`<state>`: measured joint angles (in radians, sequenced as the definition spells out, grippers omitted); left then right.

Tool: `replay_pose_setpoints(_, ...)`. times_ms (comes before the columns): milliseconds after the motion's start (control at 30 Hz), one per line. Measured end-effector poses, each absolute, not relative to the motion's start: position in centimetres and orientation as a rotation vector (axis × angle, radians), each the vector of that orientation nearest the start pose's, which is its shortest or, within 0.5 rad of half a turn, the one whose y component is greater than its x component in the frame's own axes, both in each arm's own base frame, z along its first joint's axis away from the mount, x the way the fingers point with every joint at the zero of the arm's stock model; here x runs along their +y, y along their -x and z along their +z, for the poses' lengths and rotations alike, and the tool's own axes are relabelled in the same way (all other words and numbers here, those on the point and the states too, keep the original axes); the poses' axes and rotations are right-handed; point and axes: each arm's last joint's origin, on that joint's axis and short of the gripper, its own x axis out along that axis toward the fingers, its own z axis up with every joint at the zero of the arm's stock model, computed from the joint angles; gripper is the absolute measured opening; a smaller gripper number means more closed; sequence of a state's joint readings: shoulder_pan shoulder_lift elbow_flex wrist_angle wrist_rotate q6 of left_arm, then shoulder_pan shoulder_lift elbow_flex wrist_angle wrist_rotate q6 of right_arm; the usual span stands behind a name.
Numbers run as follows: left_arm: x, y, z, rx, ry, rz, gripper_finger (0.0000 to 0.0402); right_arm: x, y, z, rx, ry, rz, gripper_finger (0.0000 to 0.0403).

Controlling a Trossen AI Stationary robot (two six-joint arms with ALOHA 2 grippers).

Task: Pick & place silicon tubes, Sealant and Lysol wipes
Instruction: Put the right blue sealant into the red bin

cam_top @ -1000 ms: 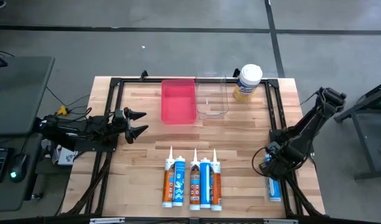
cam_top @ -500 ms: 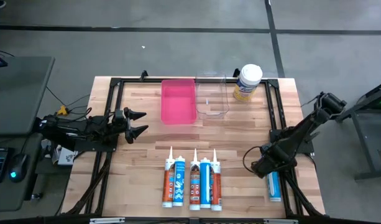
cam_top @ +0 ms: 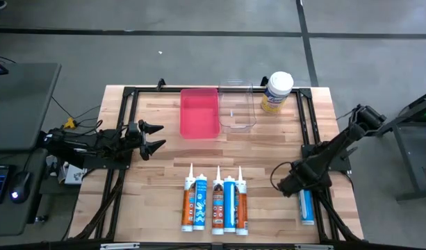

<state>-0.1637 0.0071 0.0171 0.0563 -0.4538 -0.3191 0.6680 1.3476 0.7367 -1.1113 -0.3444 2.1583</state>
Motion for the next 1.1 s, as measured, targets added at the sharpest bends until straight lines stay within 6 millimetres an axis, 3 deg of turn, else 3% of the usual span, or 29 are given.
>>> replay_pose_setpoints(533, -0.3, -9.5, 17.4, -0.109, 0.337, 0.278, 0.037, 10.7, -12.4, 12.1, 1.656, -1.297, -1.228, 0.0279)
replay_pose_setpoints(833, -0.3, -9.5, 17.4, -0.109, 0.337, 0.278, 0.037, 9.9, -12.5, 11.7, 1.653, -1.285, -1.215, 0.0265)
replay_pose_setpoints(1100, -0.3, -9.5, 17.4, -0.11, 0.337, 0.278, 0.037, 9.9, -12.5, 11.7, 1.638, -1.291, -1.223, 0.0211)
